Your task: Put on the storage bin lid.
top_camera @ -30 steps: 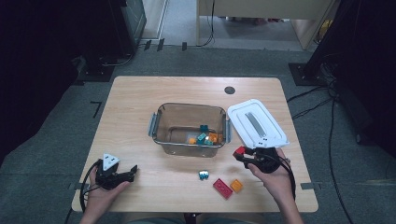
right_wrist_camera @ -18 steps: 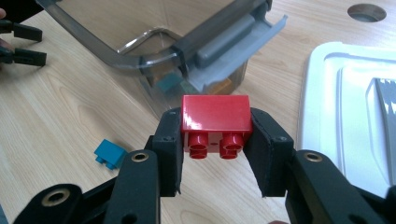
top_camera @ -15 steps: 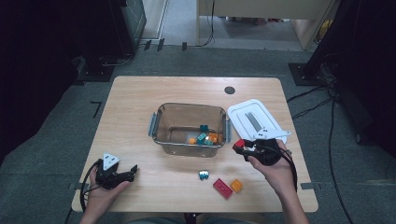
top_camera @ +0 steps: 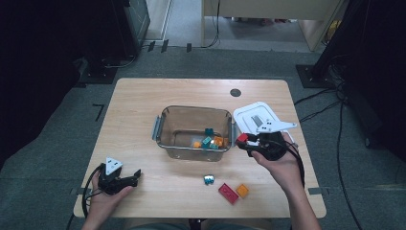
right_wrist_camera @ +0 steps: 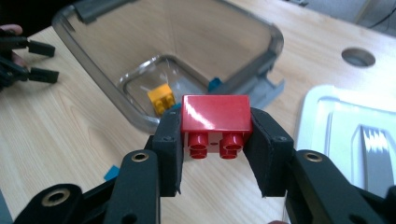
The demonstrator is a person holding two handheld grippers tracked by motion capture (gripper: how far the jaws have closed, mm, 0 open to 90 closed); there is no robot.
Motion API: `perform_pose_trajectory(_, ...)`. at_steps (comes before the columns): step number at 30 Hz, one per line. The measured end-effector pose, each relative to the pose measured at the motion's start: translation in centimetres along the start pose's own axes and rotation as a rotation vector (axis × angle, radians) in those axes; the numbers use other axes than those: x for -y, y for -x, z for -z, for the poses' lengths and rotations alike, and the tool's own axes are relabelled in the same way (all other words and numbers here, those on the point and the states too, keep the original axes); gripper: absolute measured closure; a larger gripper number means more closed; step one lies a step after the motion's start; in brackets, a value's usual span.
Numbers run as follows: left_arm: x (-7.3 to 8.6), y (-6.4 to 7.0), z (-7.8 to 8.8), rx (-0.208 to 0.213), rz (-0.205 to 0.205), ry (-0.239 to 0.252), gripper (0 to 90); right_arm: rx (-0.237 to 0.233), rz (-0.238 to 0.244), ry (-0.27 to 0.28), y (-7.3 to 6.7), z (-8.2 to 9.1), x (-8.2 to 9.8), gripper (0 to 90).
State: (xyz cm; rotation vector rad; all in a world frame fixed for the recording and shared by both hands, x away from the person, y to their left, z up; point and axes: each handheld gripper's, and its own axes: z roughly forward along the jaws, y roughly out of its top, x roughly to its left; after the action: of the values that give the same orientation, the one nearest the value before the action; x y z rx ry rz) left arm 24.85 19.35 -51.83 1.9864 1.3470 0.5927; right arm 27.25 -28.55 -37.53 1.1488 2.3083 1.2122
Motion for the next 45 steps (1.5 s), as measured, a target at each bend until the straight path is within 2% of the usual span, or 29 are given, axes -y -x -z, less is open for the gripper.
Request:
perform_pose_trajectory(4,0.0,0.0,0.0,0.000,0.000,-0.001,14.7,-0.009,0.014,0.007,-0.3,-0.5,-1.3,60.1)
perform_pose_trajectory(8,0.0,0.0,0.0,0.000,0.002,0.002,14.7,-0.024,0.020,0.000,-0.5,-1.7,-2.3,60.1)
perform_pose_trajectory(18,0.0,0.0,0.0,0.001,0.002,0.002,14.7,-0.065,0.026,-0.029,-1.3,-5.3,-3.3,59.4)
perform_pose_trajectory(20,0.0,0.0,0.0,0.001,0.001,0.002,14.7,-0.067,0.030,-0.029,-1.5,-5.6,-3.4,55.9)
perform_pose_trajectory(25,0.0,0.0,0.0,0.001,0.001,0.003,14.6,-0.059,0.027,-0.010,-1.6,-5.2,-3.3,53.4)
perform_pose_trajectory(30,0.0,0.0,0.0,0.002,0.001,0.002,14.7,-0.046,0.011,0.017,-1.3,-4.0,-2.6,51.7)
perform_pose_trajectory(36,0.0,0.0,0.0,0.002,0.002,0.003,14.7,-0.025,-0.008,0.052,-1.1,-2.2,-0.7,47.2)
perform_pose_trajectory(39,0.0,0.0,0.0,0.002,0.003,0.003,14.7,-0.023,-0.020,0.050,-1.2,-1.6,0.5,45.6)
perform_pose_trajectory(45,0.0,0.0,0.0,0.002,0.002,0.001,14.7,-0.028,-0.016,0.031,-1.8,-1.7,2.7,43.3)
